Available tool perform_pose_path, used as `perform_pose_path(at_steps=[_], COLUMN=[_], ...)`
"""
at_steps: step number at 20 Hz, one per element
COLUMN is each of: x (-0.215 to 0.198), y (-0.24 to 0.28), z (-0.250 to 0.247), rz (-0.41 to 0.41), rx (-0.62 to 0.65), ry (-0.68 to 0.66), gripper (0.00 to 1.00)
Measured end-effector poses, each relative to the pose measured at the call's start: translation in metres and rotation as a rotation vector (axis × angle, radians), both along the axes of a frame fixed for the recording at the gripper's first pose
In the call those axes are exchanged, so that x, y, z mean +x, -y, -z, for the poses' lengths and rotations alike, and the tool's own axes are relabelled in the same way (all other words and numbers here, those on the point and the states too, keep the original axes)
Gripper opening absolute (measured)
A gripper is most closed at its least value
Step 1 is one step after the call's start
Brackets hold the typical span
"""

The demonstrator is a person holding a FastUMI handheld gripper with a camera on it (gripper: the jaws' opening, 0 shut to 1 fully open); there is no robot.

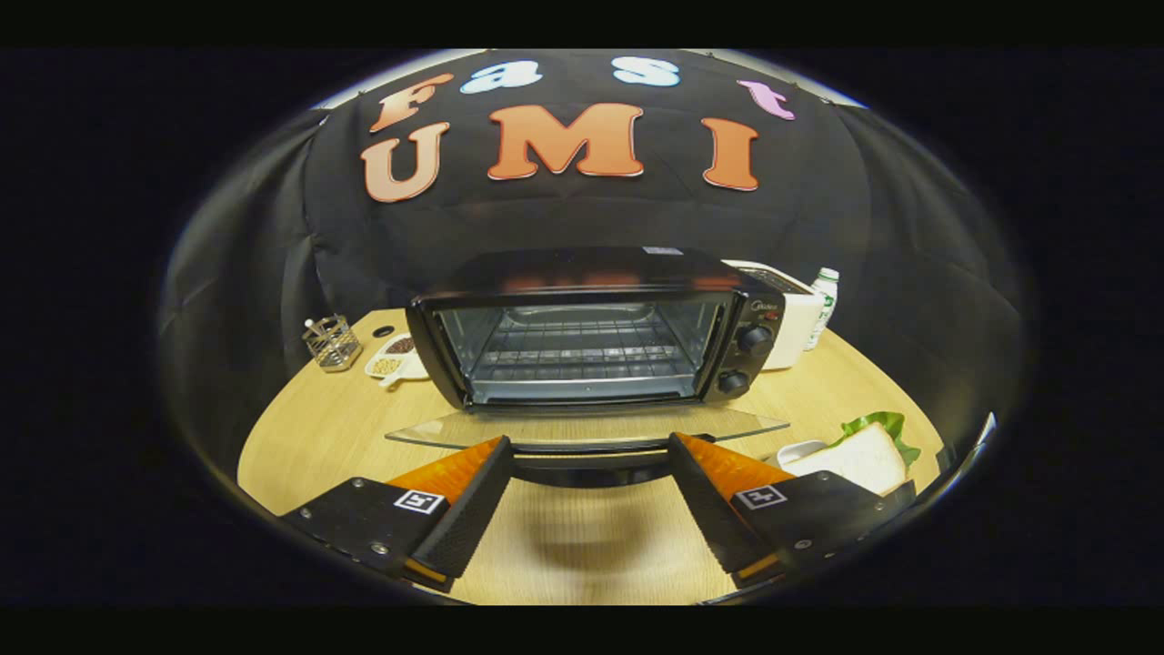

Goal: Open the toaster oven, put the food inside, and close the toaster oven door.

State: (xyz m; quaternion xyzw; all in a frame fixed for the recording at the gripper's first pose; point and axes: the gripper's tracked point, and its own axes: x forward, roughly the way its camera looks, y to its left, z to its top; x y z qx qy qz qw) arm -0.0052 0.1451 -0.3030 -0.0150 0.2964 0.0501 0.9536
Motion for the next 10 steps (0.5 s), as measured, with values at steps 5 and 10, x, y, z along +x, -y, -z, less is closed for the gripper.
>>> perform_pose_path(at_steps=[5, 10], x=[-0.011, -0.030], y=[0.002, 0.004], z=[0.015, 0.041], rz=[0.000, 0.000], rx=[0.004, 0.013], ry=[-0.041, -0.108], gripper=[1.00, 1.00])
